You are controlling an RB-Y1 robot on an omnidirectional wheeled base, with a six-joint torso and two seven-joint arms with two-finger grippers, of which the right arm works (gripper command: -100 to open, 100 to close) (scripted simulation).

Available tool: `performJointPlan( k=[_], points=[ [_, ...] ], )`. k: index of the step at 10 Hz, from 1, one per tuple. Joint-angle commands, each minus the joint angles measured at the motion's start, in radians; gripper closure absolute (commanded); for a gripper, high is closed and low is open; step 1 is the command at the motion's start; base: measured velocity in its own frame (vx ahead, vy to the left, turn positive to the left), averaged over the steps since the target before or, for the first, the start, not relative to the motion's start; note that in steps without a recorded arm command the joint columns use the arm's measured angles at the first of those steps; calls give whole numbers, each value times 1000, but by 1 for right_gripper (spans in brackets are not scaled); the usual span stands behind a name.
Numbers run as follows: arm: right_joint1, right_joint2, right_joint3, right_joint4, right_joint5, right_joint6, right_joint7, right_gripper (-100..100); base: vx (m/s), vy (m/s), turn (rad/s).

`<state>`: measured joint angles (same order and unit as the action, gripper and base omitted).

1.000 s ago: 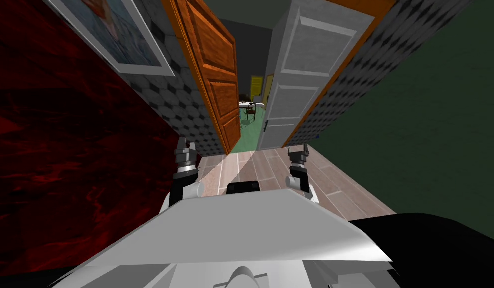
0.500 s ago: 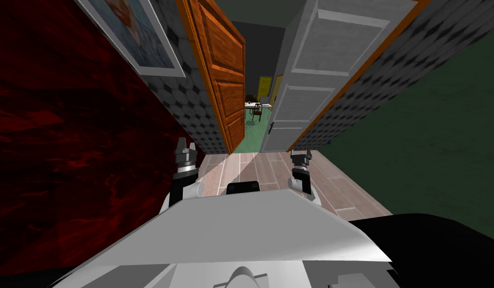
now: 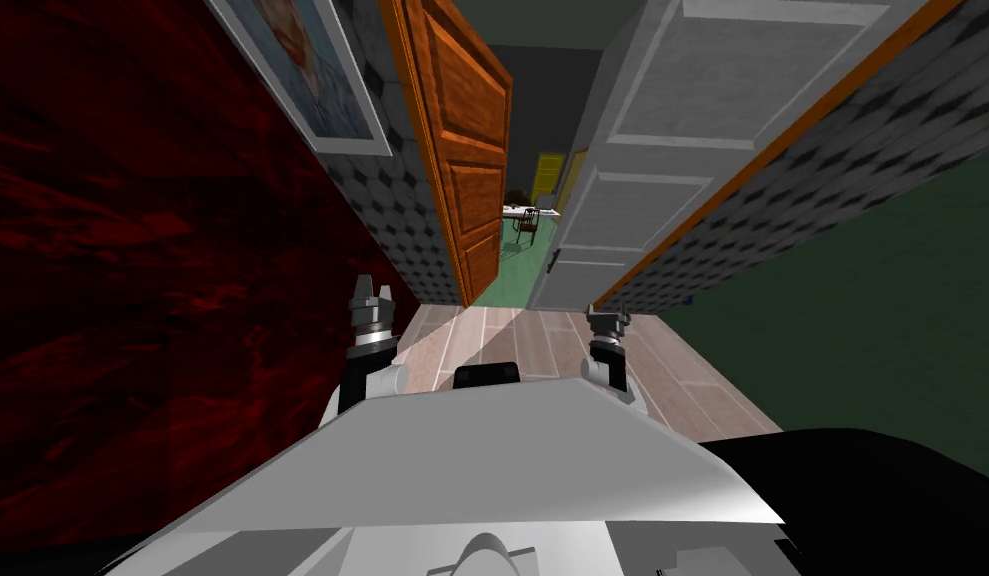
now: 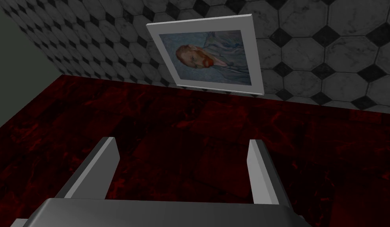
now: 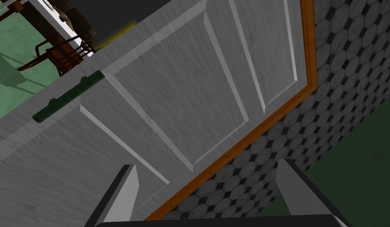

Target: Push the door open

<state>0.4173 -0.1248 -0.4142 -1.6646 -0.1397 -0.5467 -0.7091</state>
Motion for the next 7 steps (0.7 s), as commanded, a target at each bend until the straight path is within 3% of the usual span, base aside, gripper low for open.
performJointPlan(
  k=[1,7],
  points=[
    [-4,0,-18,31,0,-9,-34,-100,29,-70,210],
    [-24,-13,-91,158,-6,-48,-157,-100,35,-76,202]
  ],
)
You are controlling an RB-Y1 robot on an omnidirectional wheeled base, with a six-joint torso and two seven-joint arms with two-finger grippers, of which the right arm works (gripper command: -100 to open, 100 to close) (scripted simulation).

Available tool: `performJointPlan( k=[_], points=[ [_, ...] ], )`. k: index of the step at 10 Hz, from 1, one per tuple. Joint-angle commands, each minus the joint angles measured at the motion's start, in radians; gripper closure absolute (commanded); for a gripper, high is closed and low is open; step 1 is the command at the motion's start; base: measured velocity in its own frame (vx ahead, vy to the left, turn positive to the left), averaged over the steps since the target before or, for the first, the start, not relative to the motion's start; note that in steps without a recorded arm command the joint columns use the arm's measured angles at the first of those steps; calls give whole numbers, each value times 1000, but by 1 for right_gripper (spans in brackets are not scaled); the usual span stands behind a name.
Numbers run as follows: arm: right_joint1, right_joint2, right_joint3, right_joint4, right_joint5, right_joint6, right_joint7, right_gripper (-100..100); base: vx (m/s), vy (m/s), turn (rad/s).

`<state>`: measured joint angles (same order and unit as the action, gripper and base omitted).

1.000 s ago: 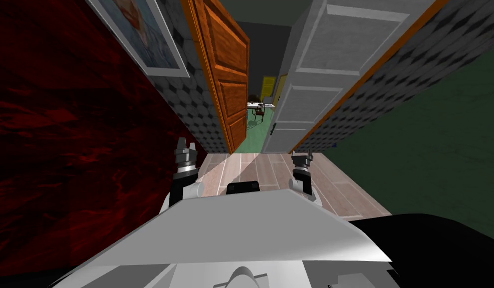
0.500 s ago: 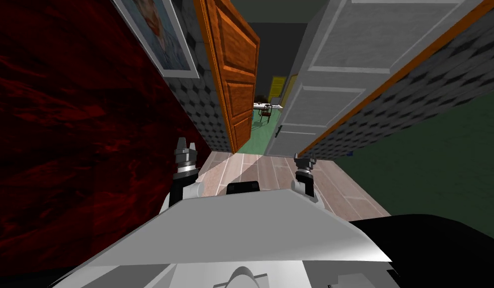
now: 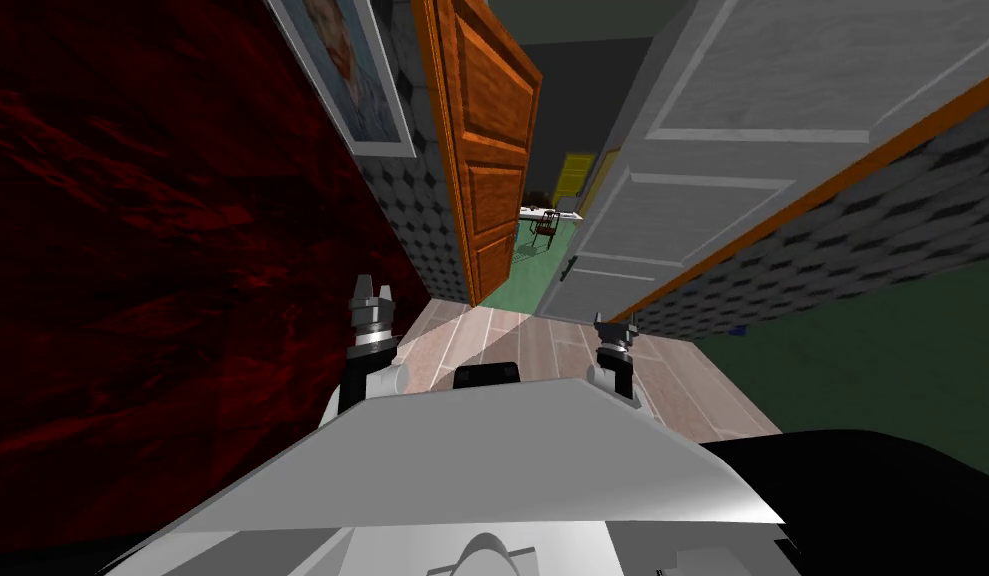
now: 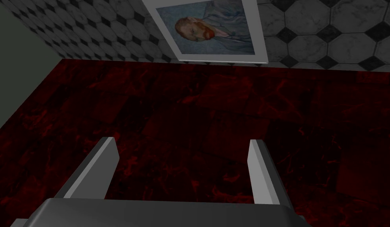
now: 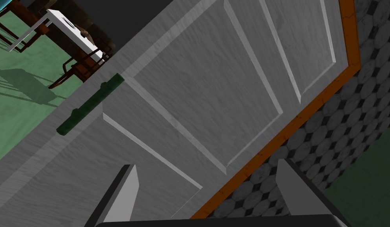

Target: Push the door open

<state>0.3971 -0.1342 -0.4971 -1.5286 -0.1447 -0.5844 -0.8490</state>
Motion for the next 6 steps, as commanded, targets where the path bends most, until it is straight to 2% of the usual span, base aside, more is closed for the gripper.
performJointPlan(
  k=[1,6],
  points=[
    [-7,-6,-21,43,-2,-17,-38,-100,25,-80,215],
    [-23,-16,-83,151,-7,-51,-143,-100,21,-88,214]
  ],
)
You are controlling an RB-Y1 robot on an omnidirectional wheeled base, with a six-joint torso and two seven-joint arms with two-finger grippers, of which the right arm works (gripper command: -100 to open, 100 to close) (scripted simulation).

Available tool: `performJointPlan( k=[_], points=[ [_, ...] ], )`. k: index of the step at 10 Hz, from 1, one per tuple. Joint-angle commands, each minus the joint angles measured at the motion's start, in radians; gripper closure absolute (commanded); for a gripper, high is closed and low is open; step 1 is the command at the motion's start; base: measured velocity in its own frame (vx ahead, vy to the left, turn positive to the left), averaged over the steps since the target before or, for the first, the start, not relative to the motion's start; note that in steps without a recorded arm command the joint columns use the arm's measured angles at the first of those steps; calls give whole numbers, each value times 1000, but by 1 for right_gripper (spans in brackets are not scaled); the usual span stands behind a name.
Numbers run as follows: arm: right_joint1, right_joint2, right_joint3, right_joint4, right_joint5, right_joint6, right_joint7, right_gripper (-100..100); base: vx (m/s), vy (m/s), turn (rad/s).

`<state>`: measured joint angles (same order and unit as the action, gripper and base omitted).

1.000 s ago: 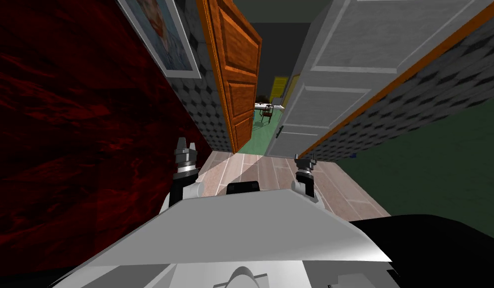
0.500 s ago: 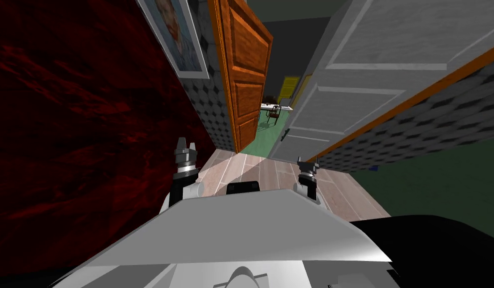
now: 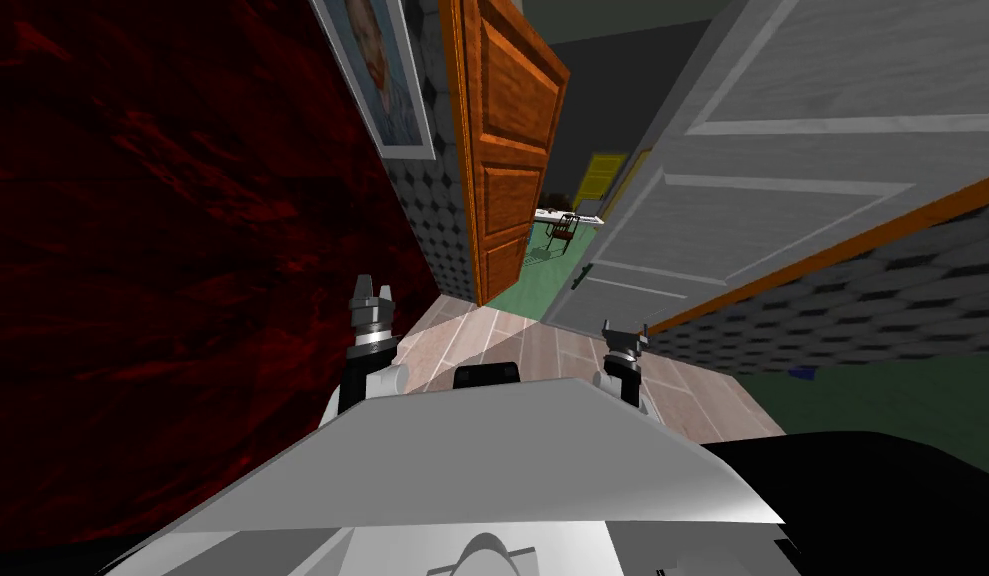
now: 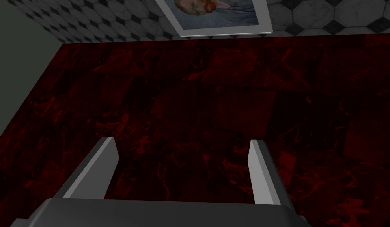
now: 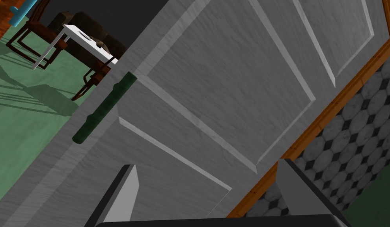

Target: Push the door open

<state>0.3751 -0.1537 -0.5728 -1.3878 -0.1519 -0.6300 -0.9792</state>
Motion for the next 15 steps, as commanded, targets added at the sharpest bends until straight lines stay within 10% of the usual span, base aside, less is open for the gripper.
performJointPlan(
  k=[1,15],
  points=[
    [-5,1,-19,32,-1,-12,-34,-100,16,-93,206],
    [-50,-23,-187,323,-14,-102,-317,-100,3,-83,206]
  ],
)
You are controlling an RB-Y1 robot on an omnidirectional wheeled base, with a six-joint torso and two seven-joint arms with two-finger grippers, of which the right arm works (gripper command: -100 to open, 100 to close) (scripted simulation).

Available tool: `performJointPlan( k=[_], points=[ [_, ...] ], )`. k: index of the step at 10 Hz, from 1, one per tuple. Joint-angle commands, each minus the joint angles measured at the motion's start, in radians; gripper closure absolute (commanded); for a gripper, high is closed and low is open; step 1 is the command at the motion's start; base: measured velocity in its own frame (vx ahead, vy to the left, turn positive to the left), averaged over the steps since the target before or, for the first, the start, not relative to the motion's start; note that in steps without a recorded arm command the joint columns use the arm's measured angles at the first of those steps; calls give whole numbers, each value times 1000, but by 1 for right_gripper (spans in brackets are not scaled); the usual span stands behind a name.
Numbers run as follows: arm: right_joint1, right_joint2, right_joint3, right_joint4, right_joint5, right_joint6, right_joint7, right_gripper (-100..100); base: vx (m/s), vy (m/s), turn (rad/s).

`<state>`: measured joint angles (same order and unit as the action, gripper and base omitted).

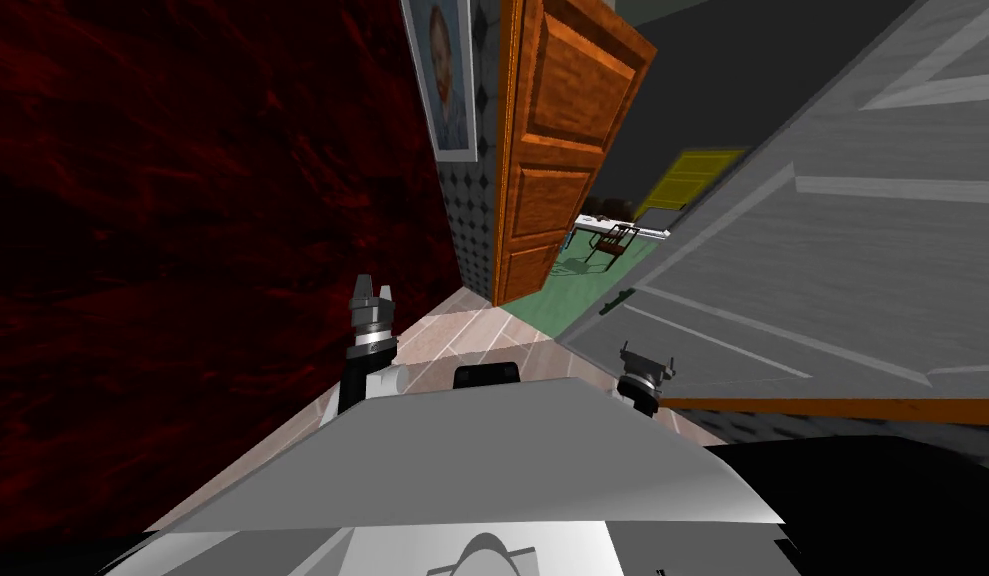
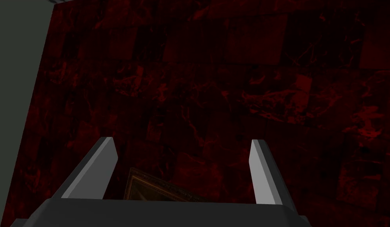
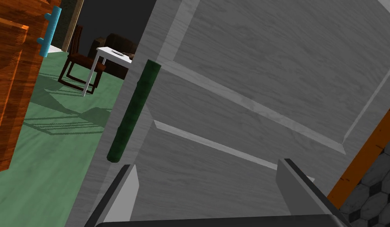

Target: Push the door open

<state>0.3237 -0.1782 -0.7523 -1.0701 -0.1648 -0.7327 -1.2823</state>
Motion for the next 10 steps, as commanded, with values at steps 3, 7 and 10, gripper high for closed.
performJointPlan(
  k=[3,7,10],
  points=[
    [-8,-3,-41,64,-3,-17,-72,-100,-13,-81,207],
    [-19,-9,-83,137,-6,-40,-143,-100,-15,-77,205],
    [-28,-13,-114,190,-9,-57,-195,-100,-26,-68,202]
  ],
)
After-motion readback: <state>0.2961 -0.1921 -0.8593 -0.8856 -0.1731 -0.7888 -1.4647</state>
